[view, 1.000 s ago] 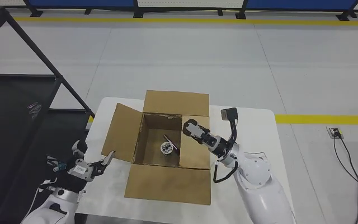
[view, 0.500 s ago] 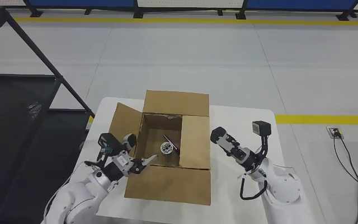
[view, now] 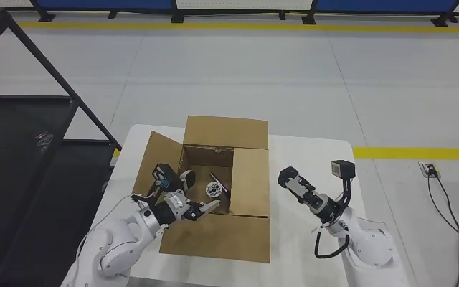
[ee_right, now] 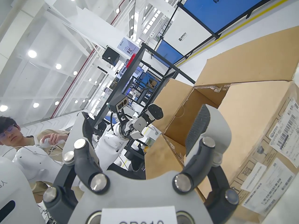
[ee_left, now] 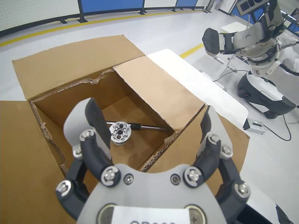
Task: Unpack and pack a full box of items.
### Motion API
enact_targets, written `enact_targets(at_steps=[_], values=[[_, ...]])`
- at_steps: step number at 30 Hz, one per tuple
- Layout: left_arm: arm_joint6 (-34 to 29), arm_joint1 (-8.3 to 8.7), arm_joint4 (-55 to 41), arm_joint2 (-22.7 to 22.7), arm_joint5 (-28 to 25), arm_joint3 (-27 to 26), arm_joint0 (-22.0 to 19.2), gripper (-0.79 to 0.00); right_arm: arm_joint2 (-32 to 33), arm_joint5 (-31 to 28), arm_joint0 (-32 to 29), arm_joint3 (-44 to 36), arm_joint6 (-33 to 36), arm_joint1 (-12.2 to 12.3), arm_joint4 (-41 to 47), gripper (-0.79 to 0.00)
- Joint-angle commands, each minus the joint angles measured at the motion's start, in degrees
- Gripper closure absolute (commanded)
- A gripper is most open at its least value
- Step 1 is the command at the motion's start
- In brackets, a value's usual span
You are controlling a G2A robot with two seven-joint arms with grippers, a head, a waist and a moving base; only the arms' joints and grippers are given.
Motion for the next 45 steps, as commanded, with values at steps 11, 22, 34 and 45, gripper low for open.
enact_targets(at_steps=[11,22,34,45], values=[[-10.5,-1.45,-24.4,6.7,8.5,10.9,-7.4,-0.785,0.6,-4.3,-0.6,-3.0,2.6,1.4,0.3,-0.785],[-22.3,-3.83,-41.1,16.1,12.2,27.1,-19.9,-0.785,5.8,-6.3,-5.2,-5.1,3.6,3.4,2.7,-0.785],[-24.3,-6.54,-48.6,23.1,8.9,36.8,-27.4,-0.785,7.4,-6.8,-6.9,-4.7,2.9,4.9,4.8,-0.785],[-23.4,-7.28,-49.6,23.9,7.1,35.3,-29.7,-0.785,6.8,-7.2,-5.8,-3.5,2.3,6.1,6.5,-0.785]])
